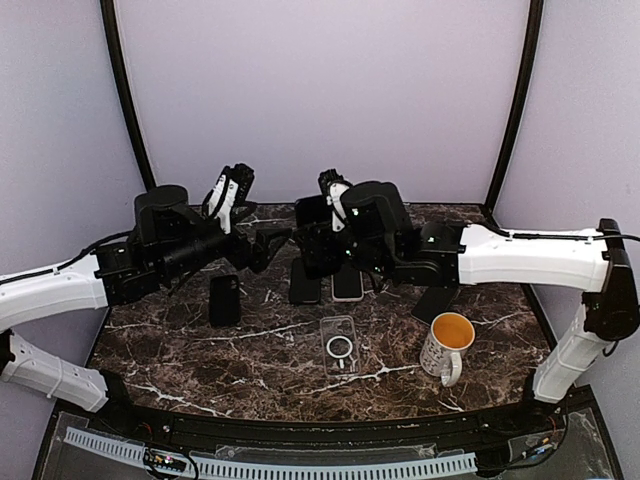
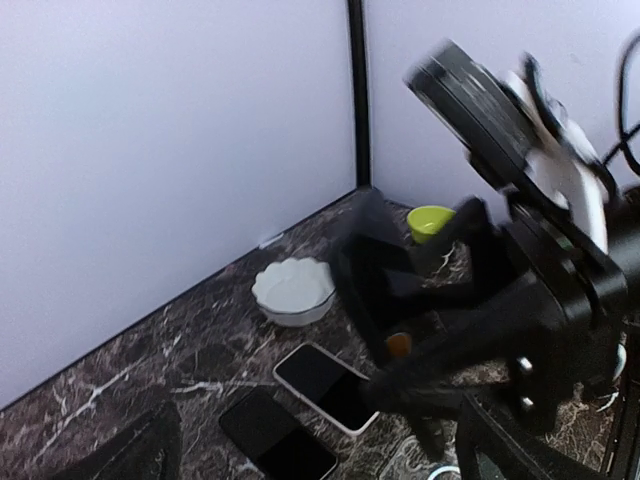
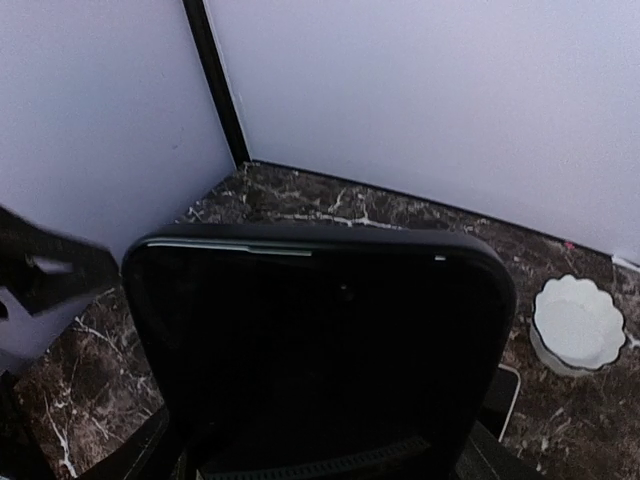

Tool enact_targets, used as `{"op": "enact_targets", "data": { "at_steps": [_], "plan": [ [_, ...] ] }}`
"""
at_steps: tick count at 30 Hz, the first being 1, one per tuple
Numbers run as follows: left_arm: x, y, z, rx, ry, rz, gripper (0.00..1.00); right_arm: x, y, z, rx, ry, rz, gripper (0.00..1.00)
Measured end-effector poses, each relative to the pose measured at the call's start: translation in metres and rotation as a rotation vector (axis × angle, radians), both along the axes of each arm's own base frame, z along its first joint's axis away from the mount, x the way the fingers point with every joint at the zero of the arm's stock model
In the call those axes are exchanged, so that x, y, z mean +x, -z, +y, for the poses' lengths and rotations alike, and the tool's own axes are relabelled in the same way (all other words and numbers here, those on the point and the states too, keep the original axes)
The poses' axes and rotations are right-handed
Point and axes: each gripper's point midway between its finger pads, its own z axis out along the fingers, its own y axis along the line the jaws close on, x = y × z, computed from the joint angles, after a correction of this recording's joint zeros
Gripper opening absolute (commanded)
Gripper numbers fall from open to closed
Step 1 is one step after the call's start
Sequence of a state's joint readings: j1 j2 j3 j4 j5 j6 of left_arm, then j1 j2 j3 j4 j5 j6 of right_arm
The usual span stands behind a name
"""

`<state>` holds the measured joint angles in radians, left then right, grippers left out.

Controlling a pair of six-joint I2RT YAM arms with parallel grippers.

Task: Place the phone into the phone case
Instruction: Pass from the left arm to the right, then place the phone on the phone case.

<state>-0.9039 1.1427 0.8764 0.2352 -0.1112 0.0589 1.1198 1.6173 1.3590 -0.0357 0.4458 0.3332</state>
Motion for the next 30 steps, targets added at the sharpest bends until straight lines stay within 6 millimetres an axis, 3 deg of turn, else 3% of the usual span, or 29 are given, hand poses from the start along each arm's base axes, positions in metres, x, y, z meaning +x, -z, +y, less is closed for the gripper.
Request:
{"op": "enact_targets", "data": {
  "at_steps": [4, 7, 10, 13, 21, 30],
  "plan": [
    [0.038, 0.017, 0.026, 0.034, -0.126, 0.12, 0.99, -0.009, 0.084, -0.006, -0.111, 0.031, 0.219, 0.0],
    [0.057, 0.049, 0.041, 0.091, -0.201, 0.224, 0.99, -0.018, 0.143, -0.012, -0.218, 0.073, 0.35, 0.0],
    [0.061, 0.082, 0.043, 0.157, -0.217, 0.307, 0.94, -0.028, 0.188, -0.026, -0.322, 0.132, 0.454, 0.0],
    [0.059, 0.101, 0.04, 0.19, -0.2, 0.358, 0.91, -0.034, 0.201, -0.036, -0.341, 0.174, 0.506, 0.0],
    [0.049, 0.136, 0.029, 0.245, -0.13, 0.466, 0.94, -0.035, 0.203, -0.042, -0.303, 0.242, 0.55, 0.0],
    [0.047, 0.13, 0.032, 0.247, -0.129, 0.453, 0.97, -0.037, 0.208, -0.046, -0.3, 0.257, 0.564, 0.0]
  ]
}}
